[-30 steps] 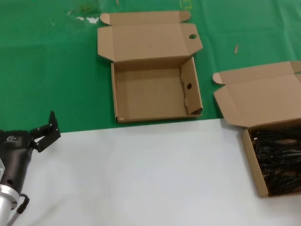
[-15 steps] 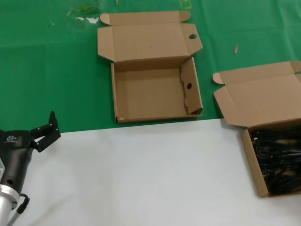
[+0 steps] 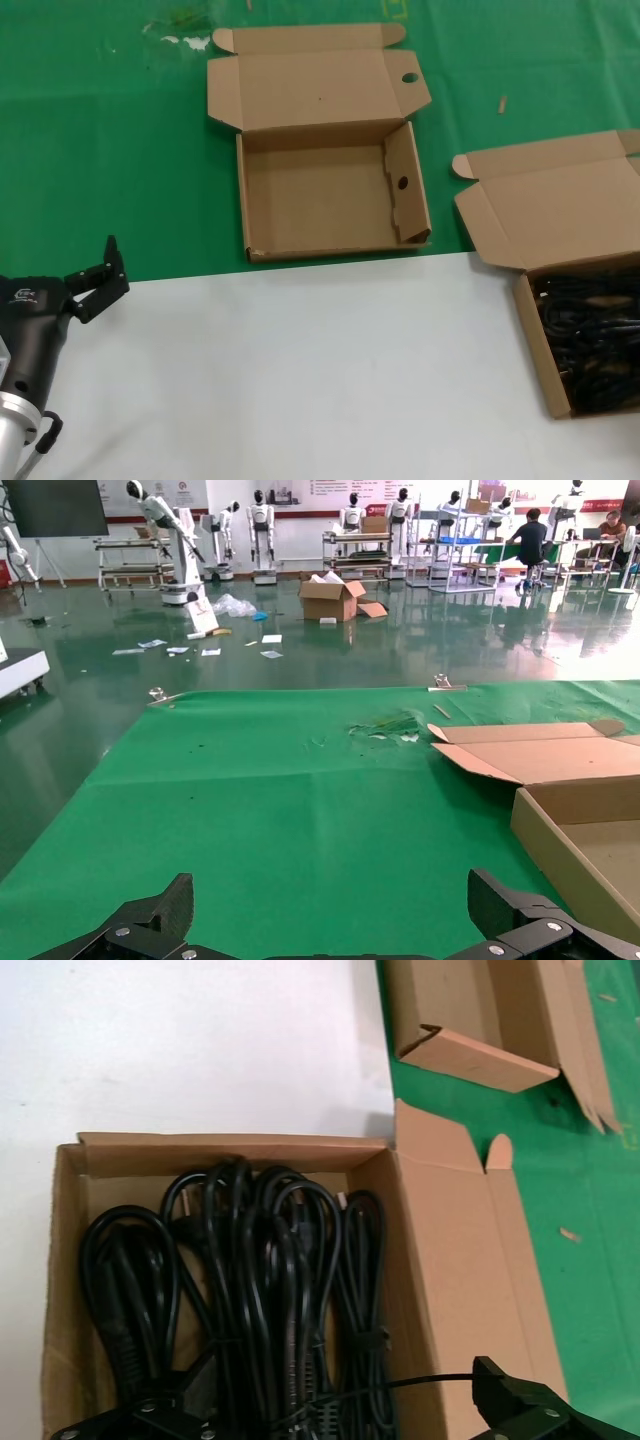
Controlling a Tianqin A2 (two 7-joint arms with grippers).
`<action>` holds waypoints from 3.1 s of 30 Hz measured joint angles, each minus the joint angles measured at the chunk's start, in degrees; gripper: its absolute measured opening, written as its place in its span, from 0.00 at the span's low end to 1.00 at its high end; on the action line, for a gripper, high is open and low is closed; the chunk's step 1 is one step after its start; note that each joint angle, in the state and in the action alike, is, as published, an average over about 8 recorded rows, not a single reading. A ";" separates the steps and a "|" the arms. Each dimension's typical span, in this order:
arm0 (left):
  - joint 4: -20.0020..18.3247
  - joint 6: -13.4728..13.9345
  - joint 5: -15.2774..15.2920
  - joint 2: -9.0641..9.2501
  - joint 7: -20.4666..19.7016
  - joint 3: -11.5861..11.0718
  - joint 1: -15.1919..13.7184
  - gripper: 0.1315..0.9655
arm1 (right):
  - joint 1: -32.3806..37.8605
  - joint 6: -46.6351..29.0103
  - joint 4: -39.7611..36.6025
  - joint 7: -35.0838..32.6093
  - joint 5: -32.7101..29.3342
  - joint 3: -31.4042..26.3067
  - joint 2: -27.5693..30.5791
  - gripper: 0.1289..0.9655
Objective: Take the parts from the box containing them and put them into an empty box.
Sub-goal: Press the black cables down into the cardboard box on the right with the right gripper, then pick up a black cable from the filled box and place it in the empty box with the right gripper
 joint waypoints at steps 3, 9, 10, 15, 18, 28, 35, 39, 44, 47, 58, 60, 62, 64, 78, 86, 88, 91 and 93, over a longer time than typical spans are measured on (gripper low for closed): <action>0.00 0.00 0.00 0.00 0.00 0.00 0.00 1.00 | 0.32 -0.15 -0.23 0.10 -0.27 -0.44 -0.02 0.92; 0.00 0.00 0.00 0.00 0.00 0.00 0.00 1.00 | 0.50 -0.32 -0.48 -0.32 -0.03 -0.38 -0.02 0.85; 0.00 0.00 0.00 0.00 0.00 0.00 0.00 1.00 | 0.52 -0.37 -0.51 -0.47 0.10 -0.27 0.00 0.83; 0.00 0.00 0.01 0.00 0.01 0.00 0.00 1.00 | 0.36 -0.72 -0.61 -1.09 0.92 0.51 0.22 0.71; 0.00 0.00 0.01 0.00 0.02 0.00 0.00 1.00 | 0.24 -0.94 -0.75 -1.41 1.33 0.90 0.34 0.66; 0.00 0.00 0.00 0.00 0.02 0.00 0.00 1.00 | 0.01 -1.90 -1.37 -2.44 2.09 0.94 0.10 0.37; 0.00 0.00 0.00 0.00 0.02 0.00 0.00 1.00 | 0.19 -2.00 -1.50 -2.56 1.85 0.09 -0.67 0.19; 0.00 0.00 0.00 0.00 0.02 0.00 0.00 1.00 | 0.45 -1.97 -1.06 -2.02 1.44 -0.39 -0.69 0.15; 0.00 0.00 0.00 0.00 0.02 0.00 0.00 1.00 | -0.12 -1.47 0.34 -0.76 1.09 0.10 0.02 0.07; 0.00 0.00 0.00 0.00 0.02 0.00 0.00 1.00 | -1.74 -0.87 1.86 -0.02 1.19 1.72 0.75 0.07; 0.00 0.00 0.00 0.00 0.02 0.00 0.00 1.00 | -6.76 1.17 13.38 5.64 1.57 11.11 1.15 0.05; 0.00 0.00 0.00 0.00 0.02 0.00 0.00 1.00 | -4.46 1.67 15.56 7.81 0.13 9.67 0.17 0.05; 0.00 0.00 0.00 0.00 0.02 0.00 0.00 1.00 | -1.12 1.91 17.20 9.99 -2.15 7.10 -1.49 0.05; 0.00 0.00 0.00 0.00 0.02 0.00 0.00 1.00 | 2.95 1.75 18.27 11.91 -5.15 3.85 -3.96 0.05; 0.00 0.00 0.00 0.00 0.02 0.00 0.00 1.00 | 29.46 -1.41 6.54 10.59 -22.31 -18.11 -29.07 0.04; 0.00 0.00 0.00 0.00 0.02 0.00 0.00 1.00 | 36.57 -0.56 -5.48 3.81 -21.76 -23.00 -36.75 0.04; 0.00 0.00 0.00 0.00 0.02 0.00 0.00 1.00 | 37.43 -0.34 -7.25 2.61 -21.28 -23.45 -37.65 0.04; 0.00 0.00 0.00 0.00 0.02 0.00 0.00 1.00 | 37.97 -0.15 -8.42 1.83 -20.98 -23.71 -38.22 0.04; 0.00 0.00 0.00 0.00 0.02 0.00 0.00 1.00 | 38.04 -0.13 -8.57 1.74 -20.95 -23.75 -38.29 0.04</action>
